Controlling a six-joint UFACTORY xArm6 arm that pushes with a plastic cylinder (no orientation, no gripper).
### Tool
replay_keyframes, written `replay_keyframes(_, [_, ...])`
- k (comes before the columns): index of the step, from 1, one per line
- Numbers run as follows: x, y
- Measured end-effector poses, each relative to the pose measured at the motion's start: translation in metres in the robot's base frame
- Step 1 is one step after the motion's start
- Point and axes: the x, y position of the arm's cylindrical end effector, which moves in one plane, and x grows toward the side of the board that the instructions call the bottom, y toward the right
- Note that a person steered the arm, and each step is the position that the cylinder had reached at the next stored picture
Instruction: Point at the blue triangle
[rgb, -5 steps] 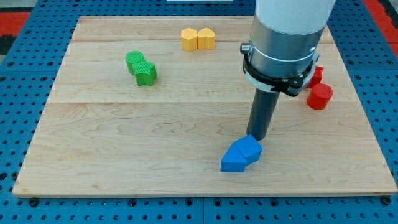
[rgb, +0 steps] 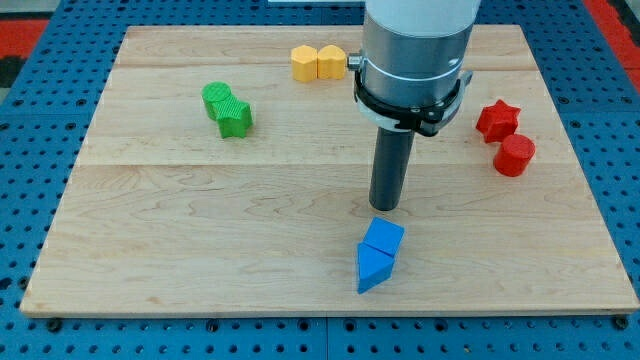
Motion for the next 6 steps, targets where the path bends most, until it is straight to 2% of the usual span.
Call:
replay_keyframes(2, [0.000, 0.080])
replay_keyframes(3, [0.013, 0.080])
replay_keyframes(4, [0.060, 0.080])
replay_keyframes(6, [0.070, 0.080])
